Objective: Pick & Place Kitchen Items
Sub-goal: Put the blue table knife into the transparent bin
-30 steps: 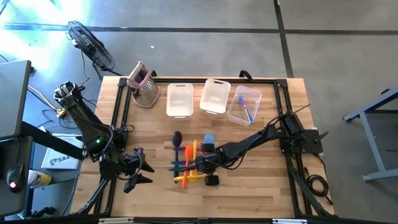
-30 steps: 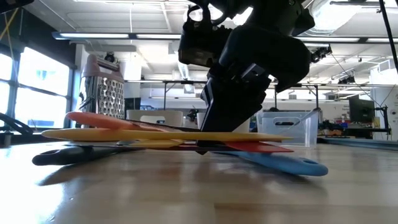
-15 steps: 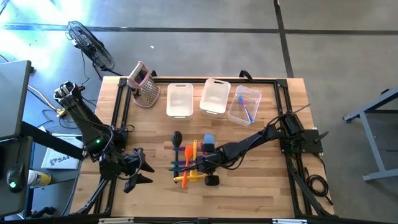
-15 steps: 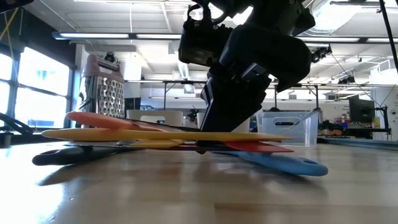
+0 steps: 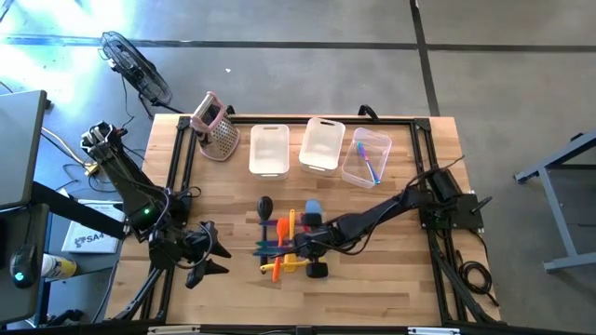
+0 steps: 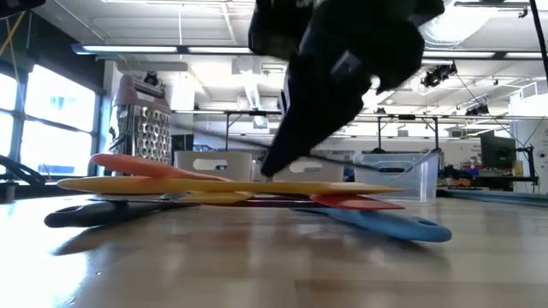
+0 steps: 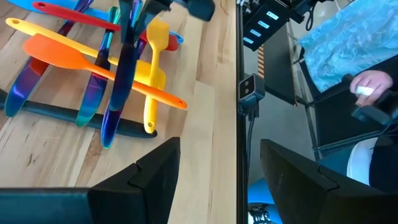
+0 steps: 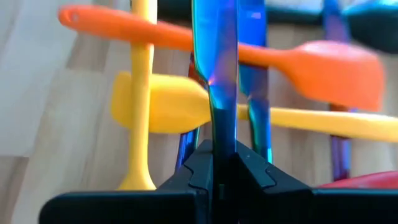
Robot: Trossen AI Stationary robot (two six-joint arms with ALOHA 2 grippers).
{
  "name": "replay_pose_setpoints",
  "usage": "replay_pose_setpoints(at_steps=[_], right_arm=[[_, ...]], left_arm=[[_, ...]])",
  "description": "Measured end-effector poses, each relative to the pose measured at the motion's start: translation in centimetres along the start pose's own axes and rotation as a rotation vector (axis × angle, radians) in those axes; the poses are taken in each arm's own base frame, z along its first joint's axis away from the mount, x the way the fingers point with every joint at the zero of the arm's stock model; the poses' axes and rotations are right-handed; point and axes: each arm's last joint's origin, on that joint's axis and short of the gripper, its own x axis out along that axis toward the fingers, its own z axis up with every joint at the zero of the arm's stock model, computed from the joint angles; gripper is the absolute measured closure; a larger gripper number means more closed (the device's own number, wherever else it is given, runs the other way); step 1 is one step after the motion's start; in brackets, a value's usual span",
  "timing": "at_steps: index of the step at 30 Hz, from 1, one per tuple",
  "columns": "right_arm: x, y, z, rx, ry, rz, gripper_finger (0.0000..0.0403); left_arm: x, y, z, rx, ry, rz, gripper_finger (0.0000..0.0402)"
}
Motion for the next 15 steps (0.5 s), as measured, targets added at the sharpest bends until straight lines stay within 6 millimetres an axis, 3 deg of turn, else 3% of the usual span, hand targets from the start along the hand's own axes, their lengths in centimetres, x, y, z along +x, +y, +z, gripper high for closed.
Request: replay_pose_setpoints(at_steps=[5,15], right_arm=[[-2.6,0.1,1.3,0.009,-0.079,-0.061,0.0378],[-9.8,0.0,3.9,0.131,-0.304,-0.194,0.0378]], left_arm=[[0.0,0.0,0.0,0.001,0.001,0.001,0.0185],[0.0,0.0,0.0,0.001,0.001,0.001,0.0185]])
